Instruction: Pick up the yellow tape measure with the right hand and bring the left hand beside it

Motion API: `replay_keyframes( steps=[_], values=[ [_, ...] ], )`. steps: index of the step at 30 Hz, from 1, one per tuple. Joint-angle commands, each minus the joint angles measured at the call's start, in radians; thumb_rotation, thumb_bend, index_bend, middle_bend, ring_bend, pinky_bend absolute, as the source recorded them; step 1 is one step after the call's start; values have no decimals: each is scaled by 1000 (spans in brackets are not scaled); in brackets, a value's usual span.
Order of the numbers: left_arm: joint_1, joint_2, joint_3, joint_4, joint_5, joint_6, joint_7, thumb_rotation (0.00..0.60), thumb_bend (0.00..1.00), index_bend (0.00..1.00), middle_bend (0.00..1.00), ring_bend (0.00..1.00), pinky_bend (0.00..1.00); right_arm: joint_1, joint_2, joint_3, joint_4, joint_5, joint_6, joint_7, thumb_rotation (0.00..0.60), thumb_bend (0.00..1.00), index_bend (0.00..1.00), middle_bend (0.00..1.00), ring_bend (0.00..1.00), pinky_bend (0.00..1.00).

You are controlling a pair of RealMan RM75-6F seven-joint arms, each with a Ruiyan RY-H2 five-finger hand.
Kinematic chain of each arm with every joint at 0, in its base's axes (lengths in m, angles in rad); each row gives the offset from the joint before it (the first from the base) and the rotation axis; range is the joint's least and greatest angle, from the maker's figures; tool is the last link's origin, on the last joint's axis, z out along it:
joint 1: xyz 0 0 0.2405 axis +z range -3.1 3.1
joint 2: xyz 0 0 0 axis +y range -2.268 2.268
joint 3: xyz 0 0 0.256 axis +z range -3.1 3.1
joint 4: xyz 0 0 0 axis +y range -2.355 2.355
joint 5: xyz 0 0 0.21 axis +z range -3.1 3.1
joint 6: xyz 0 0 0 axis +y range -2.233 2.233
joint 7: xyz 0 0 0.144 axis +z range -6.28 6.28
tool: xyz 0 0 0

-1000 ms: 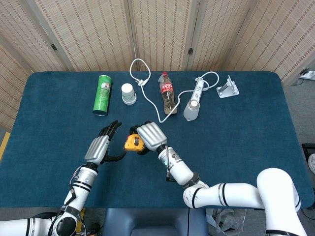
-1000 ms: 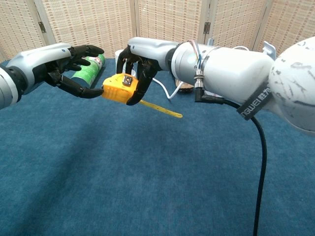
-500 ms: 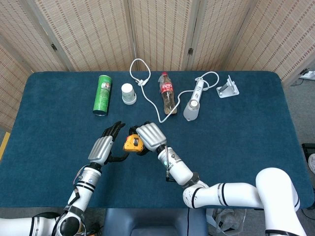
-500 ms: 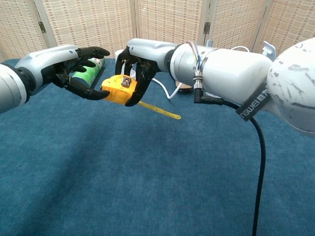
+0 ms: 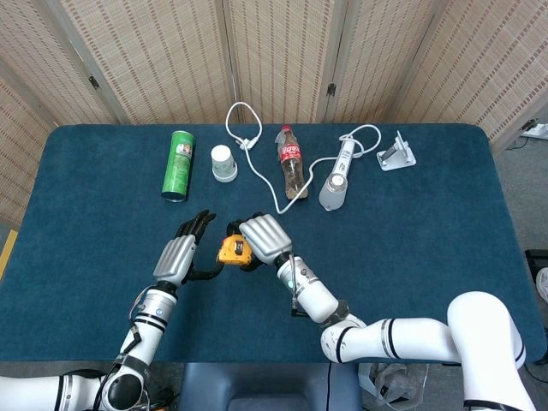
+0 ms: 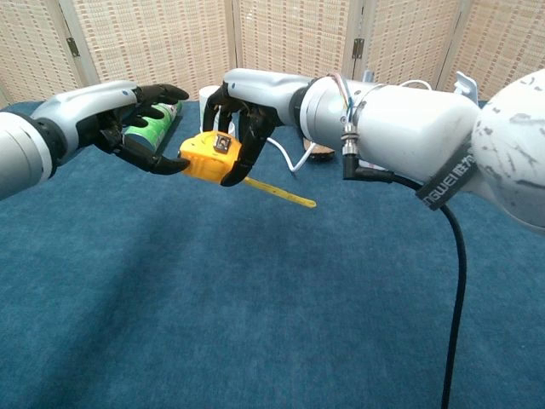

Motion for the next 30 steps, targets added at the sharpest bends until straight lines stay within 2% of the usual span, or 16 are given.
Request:
replay_keyframes(
  steps=[1, 17, 23, 25, 30],
  values=[
    [0, 1, -1, 0, -4, 2, -1, 600, 325, 0, 0, 0, 0, -1, 2, -2, -1, -1, 1, 1, 600, 157, 579, 514, 425, 275],
    [2, 1, -4, 15, -28, 14, -3, 600, 385, 0, 0, 0, 0, -11, 26, -14, -13, -5, 2, 10, 600, 156, 579, 514, 431, 275],
    [4, 1, -9, 19, -43, 18, -5, 600, 445, 0, 0, 0, 0, -16, 37, -18, -19, -4, 8, 9, 600, 156, 579, 514, 433, 275],
    [6, 2, -13, 17, -50, 13, -16, 600, 461, 25, 0, 0, 0, -18, 39, -19, -19, -2, 8, 9, 600, 156, 580, 514, 433, 275],
    [6, 5, -19, 11, -65, -16, -47, 600, 486, 175, 0, 0, 0, -17, 38, -24, -12, 5, 4, 7, 600, 156, 579, 514, 432, 275]
  ],
)
